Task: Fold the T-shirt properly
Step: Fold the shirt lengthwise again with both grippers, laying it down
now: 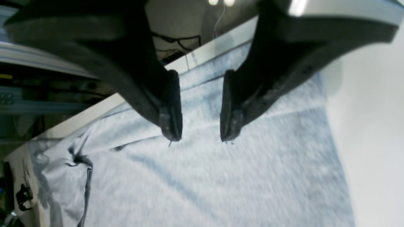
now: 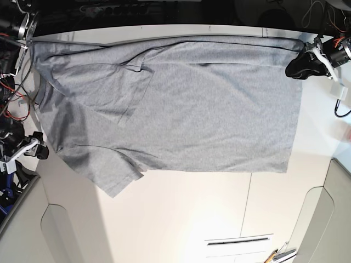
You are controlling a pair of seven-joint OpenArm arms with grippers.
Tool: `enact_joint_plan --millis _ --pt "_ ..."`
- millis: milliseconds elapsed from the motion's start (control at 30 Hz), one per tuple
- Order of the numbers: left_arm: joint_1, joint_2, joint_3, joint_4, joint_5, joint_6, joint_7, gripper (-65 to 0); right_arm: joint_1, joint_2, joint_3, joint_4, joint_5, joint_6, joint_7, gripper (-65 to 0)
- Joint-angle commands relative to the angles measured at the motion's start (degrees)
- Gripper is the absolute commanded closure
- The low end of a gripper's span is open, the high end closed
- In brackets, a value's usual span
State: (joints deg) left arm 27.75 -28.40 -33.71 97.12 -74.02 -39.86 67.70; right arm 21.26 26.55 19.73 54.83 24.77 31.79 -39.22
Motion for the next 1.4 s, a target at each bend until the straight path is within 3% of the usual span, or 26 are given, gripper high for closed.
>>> enact_joint_plan --millis 0,267,333,400,433,600,767,900,1033,1367 --pt "-0.1 -1.1 -0.5 0.7 -1.4 -0.1 -0.6 -23.8 2.8 1.0 -1.3 -1.3 0.5 0.2 2.0 -33.2" --pt "-0.2 -1.1 -0.5 0.7 -1.3 -0.1 -1.2 -23.8 6.1 -1.6 -12.9 -6.8 -4.2 -0.1 2.1 -31.1" --pt "-0.2 -1.1 -0.5 0.7 -0.3 -0.1 -2.1 -23.8 6.2 -2.1 -13.7 -6.8 -6.0 -0.1 2.2 -19.0" --pt "-0.2 -1.1 -0.5 0.7 1.0 -0.1 -3.4 -23.8 6.2 -2.1 -13.7 -6.8 -6.5 -0.1 2.2 -0.8" --pt "-0.3 -1.1 -0.5 0.7 2.0 -0.1 -4.2 -23.8 6.2 -2.1 -13.7 -6.8 -6.5 -0.1 2.2 0.0" --pt "-4.3 -1.1 -0.5 0.2 9.1 -0.1 -10.2 -23.8 6.2 -2.1 -13.7 -6.8 -6.6 -0.1 2.2 0.0" --pt "-14.0 -1.2 1.0 -4.3 16.5 -0.1 -14.2 -23.8 6.2 -2.2 -13.7 -6.8 -6.5 -0.1 2.2 0.0" --pt "-22.6 -3.0 6.9 -12.2 18.0 -0.1 -16.6 -24.3 6.2 -2.5 -13.7 -6.8 -6.3 -0.1 2.2 0.0" --pt "-31.8 -3.8 14.3 -20.4 25.3 -0.1 -20.7 -32.3 6.1 -2.9 -13.7 -6.8 -6.4 -0.1 2.2 0.0" --pt "-52.2 -3.8 26.4 -44.3 36.0 5.9 -30.0 -33.4 6.1 -2.9 -13.7 -6.8 -6.3 -0.1 2.2 0.0"
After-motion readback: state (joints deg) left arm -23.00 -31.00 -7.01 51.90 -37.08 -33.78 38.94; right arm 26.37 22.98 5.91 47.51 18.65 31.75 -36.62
